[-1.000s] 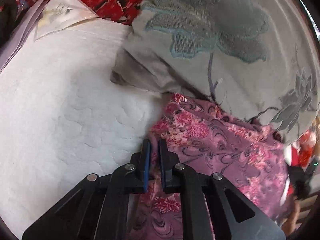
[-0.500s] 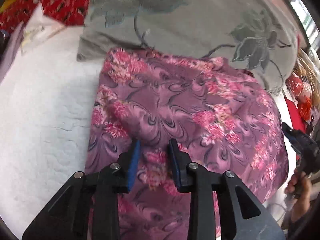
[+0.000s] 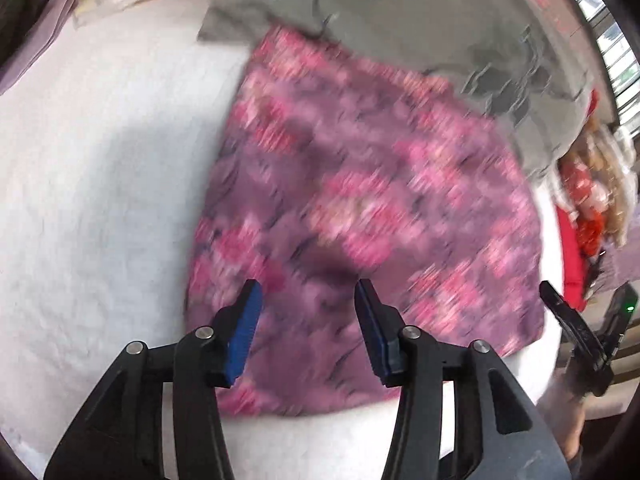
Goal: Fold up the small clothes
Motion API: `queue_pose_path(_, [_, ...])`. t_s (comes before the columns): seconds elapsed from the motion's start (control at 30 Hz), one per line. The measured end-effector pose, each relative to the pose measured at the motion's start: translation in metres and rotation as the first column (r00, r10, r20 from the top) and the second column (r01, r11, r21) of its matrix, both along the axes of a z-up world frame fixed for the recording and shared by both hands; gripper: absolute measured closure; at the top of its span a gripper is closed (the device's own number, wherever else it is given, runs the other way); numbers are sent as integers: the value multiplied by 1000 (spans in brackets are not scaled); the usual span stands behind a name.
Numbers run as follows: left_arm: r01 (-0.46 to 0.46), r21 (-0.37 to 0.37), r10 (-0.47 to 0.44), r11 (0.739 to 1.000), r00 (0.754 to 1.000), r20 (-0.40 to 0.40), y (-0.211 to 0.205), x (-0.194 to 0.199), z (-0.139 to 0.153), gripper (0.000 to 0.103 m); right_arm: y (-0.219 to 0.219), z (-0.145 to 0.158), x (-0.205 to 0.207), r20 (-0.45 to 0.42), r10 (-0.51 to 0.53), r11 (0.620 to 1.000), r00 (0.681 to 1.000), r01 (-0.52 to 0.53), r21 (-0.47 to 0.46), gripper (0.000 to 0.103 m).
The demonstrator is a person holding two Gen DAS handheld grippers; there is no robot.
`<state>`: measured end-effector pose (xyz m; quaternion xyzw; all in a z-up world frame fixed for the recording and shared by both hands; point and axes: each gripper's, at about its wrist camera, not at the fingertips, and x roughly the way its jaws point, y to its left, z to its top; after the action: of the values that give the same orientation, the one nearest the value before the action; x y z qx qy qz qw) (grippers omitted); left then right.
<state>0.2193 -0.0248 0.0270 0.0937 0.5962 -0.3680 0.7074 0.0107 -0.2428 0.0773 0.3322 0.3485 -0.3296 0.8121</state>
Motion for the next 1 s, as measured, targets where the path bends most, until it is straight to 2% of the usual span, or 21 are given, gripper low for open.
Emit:
queue_pose_path(0.07, [24,-9,-24,1000,1000,10,6,-6,-1,57,12,-15,11,-80,40,999,996,-38,26,57])
queue_pose_path(0.1, [30,-8,-30,1000,1000,8,8,-7,1,57,20,-28,24,-169,60,998,984,-53,46,56])
queue_pose_path(0.17, [33,-26,-34,999,999,-40,15,-5,6,57,40,-18,32,-227,62,996,972,-74,-47,55])
queue_pose_path(0.23, [8,-65,-15,998,995,-98,24,4,6,57,56,-4,42,-178,123,991,976,-131,-34,55])
queue_pose_path(0.3, [-31,-78,20,996,989,-144,39,17,8,57,78,12,54,-127,185,979,975,-193,-58,55])
queue_pose_path(0.4, [-78,-112,51,991,971,-234,52,40,10,57,120,25,84,-108,320,938,941,-330,-102,52])
queue_pose_path(0.47, [-99,-115,65,988,962,-266,61,53,10,57,152,24,107,-141,413,893,900,-431,-133,48])
queue_pose_path(0.6, [-128,-107,95,986,959,-265,71,79,13,56,215,7,153,-247,552,770,797,-600,-217,47])
queue_pose_path(0.7, [-155,-109,117,982,948,-297,86,100,13,56,249,-10,185,-332,610,676,719,-691,-255,46])
queue_pose_path(0.77, [-158,-111,118,981,945,-305,88,109,13,56,266,-19,200,-407,602,621,687,-723,-301,46])
queue_pose_path(0.8, [-153,-110,113,982,946,-305,86,112,13,56,275,-26,208,-459,572,590,680,-730,-345,45])
queue_pose_path(0.87, [-140,-108,101,984,946,-308,78,115,12,56,285,-33,218,-491,539,545,685,-728,-417,45])
queue_pose_path(0.97, [-116,-116,73,987,943,-324,64,118,9,56,286,-36,229,-505,501,517,703,-711,-477,50])
queue_pose_path(1.0, [-109,-122,62,987,940,-335,59,120,9,56,286,-37,233,-507,486,509,712,-702,-498,61])
